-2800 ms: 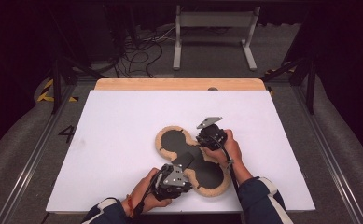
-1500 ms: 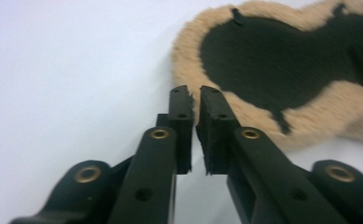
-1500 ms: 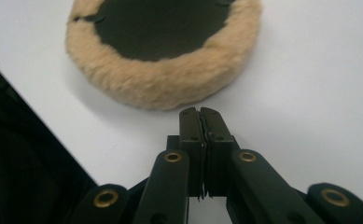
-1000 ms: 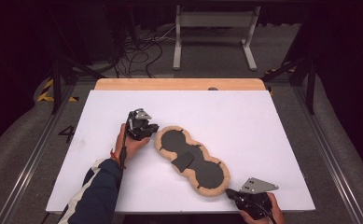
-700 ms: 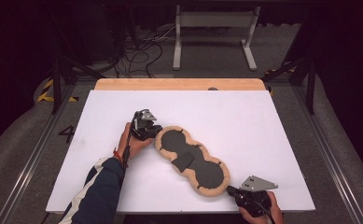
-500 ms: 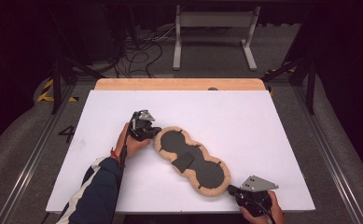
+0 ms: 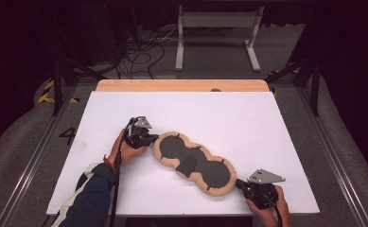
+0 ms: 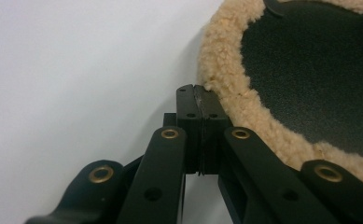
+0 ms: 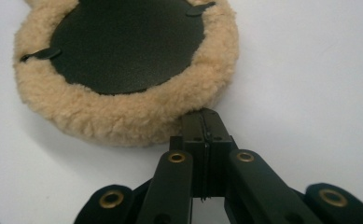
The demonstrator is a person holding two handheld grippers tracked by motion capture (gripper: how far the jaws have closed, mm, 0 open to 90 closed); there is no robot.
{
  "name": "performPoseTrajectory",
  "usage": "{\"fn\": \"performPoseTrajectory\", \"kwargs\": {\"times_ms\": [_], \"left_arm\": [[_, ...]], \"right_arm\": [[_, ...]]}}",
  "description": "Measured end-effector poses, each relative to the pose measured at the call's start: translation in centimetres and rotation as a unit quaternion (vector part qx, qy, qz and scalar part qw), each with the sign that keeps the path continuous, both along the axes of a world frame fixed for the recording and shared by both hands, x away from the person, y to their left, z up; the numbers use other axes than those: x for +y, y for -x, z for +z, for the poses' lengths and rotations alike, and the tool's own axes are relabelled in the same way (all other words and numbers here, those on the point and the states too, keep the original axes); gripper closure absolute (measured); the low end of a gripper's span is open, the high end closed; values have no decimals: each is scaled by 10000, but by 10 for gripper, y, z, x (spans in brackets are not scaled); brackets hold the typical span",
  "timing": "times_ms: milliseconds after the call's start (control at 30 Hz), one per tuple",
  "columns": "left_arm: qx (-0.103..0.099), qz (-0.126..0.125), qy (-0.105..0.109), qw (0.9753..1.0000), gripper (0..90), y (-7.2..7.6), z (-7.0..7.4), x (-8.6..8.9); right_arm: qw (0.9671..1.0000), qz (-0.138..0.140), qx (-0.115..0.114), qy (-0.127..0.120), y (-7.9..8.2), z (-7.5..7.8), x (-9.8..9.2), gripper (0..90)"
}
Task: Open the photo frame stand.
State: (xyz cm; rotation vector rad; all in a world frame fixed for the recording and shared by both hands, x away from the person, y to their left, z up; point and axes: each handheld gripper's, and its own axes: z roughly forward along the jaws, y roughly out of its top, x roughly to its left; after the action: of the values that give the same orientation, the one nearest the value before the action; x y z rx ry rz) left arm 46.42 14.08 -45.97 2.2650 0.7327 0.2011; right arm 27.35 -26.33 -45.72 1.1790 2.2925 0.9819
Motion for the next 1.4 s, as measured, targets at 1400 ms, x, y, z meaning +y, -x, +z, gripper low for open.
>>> {"fn": "performPoseTrajectory", "kwargs": {"times_ms": [1400], "left_arm": [[28,-14,145,9999,895,17,-3,25]], "right_arm": [[9999,36,156,38,-17,4,1,900]]}}
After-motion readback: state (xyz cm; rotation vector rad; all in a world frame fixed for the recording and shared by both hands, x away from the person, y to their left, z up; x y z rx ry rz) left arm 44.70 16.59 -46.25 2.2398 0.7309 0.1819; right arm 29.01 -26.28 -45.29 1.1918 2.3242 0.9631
